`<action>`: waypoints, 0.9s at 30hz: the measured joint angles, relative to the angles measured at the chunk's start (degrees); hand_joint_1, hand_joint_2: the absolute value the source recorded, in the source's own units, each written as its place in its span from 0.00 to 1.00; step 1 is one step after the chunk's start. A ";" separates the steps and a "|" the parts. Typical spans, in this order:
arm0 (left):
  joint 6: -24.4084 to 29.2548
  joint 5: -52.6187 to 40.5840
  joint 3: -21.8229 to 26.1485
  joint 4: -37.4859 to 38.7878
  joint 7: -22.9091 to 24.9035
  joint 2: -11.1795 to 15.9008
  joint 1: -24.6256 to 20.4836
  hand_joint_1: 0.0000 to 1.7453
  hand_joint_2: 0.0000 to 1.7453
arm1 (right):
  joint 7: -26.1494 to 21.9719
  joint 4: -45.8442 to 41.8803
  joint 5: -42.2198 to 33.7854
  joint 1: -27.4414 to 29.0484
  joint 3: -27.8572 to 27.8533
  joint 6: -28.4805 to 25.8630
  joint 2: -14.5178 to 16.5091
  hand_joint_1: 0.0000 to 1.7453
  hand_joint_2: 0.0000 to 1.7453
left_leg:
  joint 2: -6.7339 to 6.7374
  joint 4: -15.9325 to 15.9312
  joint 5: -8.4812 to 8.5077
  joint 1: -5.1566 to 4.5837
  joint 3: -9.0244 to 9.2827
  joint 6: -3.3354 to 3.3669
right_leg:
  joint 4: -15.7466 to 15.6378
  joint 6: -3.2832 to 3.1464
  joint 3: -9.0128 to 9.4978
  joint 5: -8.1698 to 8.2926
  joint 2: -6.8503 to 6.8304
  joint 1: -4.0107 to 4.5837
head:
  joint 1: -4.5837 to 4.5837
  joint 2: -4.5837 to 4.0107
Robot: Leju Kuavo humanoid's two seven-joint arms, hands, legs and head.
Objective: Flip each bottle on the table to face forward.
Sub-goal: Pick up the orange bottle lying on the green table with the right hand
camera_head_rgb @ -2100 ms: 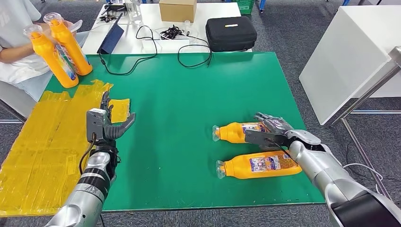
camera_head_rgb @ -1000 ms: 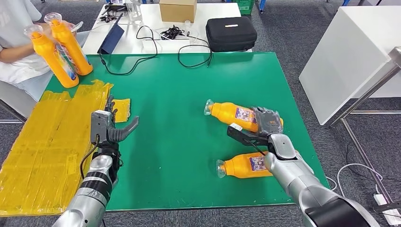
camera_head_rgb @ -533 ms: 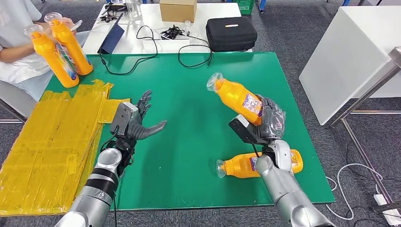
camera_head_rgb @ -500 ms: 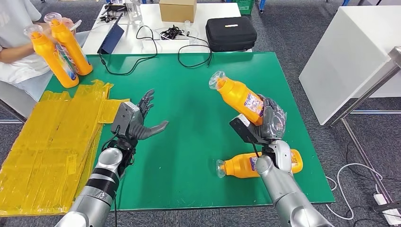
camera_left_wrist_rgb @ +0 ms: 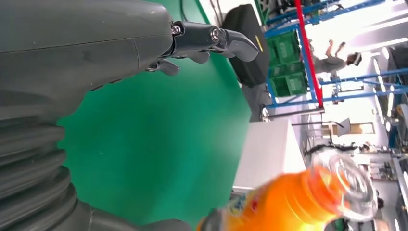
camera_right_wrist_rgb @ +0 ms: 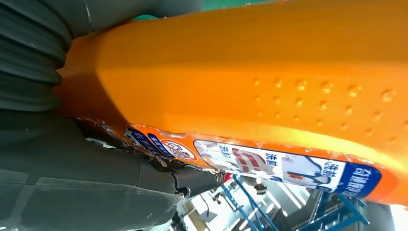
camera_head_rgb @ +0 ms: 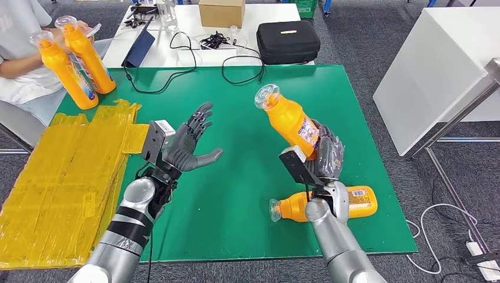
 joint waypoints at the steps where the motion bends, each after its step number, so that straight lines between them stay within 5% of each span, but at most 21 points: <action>1: -0.11 0.24 -0.41 -0.26 0.11 0.01 0.00 0.00 1.00 | -0.10 0.00 -0.16 0.00 0.01 0.04 0.45 1.00 1.00 | 0.00 0.00 0.00 0.00 0.00 0.00 | 0.00 0.00 0.00 0.00 0.00 0.00 | 0.01 0.00; 14: -0.19 5.67 -3.10 0.04 1.18 0.04 -0.65 0.00 1.00 | -2.47 2.60 -2.00 -1.50 4.66 -0.04 7.30 0.98 1.00 | 0.01 0.00 0.00 0.01 -0.01 -0.01 | 0.00 -0.01 -0.03 -0.01 0.01 0.00 | 0.00 0.00; 27: 1.67 5.10 -3.94 1.09 1.11 0.07 -1.79 0.00 1.00 | -2.68 4.78 -2.44 -2.71 9.23 0.21 10.08 0.97 1.00 | 0.03 0.00 0.01 0.00 -0.05 -0.01 | 0.00 -0.01 -0.05 0.00 0.02 -0.01 | 0.02 0.00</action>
